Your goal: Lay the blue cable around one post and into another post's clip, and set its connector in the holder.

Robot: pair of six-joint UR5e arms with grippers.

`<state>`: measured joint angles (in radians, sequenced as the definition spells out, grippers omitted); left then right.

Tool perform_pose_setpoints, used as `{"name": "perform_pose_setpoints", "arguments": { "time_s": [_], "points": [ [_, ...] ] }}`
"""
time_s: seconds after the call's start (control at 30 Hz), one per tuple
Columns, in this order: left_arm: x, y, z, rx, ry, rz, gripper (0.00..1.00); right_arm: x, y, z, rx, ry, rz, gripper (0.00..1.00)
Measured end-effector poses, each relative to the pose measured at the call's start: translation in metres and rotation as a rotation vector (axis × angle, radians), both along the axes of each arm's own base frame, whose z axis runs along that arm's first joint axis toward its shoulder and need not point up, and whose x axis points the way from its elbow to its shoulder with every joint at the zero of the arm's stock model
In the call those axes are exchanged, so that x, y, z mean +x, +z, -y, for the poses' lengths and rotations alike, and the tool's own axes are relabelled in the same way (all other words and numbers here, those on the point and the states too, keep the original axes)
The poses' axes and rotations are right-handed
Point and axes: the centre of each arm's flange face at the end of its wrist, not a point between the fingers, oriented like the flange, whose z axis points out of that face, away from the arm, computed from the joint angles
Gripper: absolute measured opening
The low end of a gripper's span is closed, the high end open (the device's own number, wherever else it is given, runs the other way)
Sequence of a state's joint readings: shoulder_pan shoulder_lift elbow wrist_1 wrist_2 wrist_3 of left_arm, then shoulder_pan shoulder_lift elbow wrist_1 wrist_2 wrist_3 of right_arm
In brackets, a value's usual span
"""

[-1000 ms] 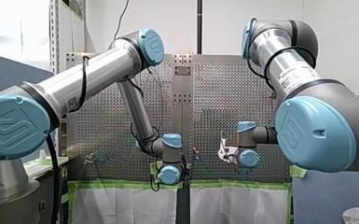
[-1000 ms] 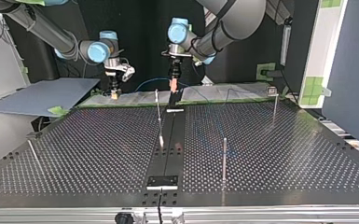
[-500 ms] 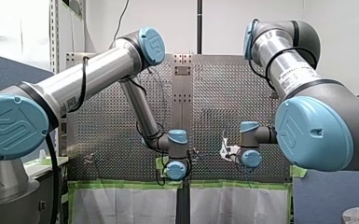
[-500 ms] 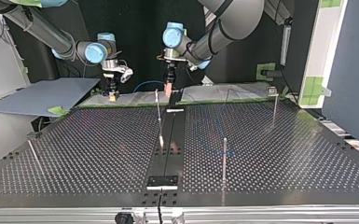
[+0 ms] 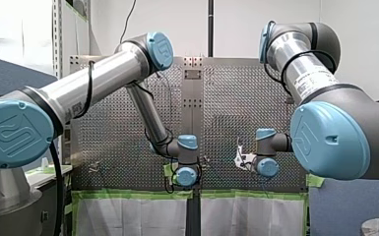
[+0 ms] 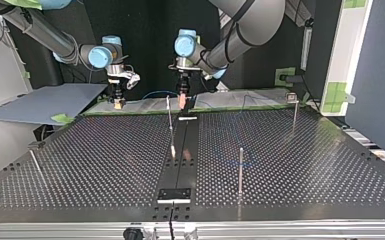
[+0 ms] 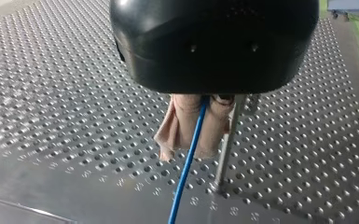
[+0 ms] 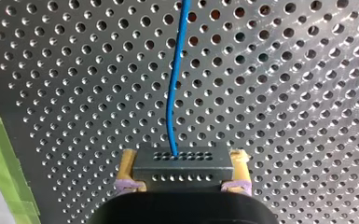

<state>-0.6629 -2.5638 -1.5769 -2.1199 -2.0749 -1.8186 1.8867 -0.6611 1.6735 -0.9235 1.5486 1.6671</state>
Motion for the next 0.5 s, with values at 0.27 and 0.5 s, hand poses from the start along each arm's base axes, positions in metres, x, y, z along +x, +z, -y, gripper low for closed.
{"name": "perform_pose_setpoints", "arguments": {
  "time_s": [0.27,0.5],
  "points": [
    [0.008,-0.020,0.001,0.006,0.009,-0.043,0.08,0.000,-0.001,0.000,-0.002,0.003,-0.002,0.02],
    [0.023,-0.011,0.009,-0.028,0.013,-0.025,0.08,-0.001,0.000,0.002,-0.010,0.003,0.000,0.02]
  ]
}}
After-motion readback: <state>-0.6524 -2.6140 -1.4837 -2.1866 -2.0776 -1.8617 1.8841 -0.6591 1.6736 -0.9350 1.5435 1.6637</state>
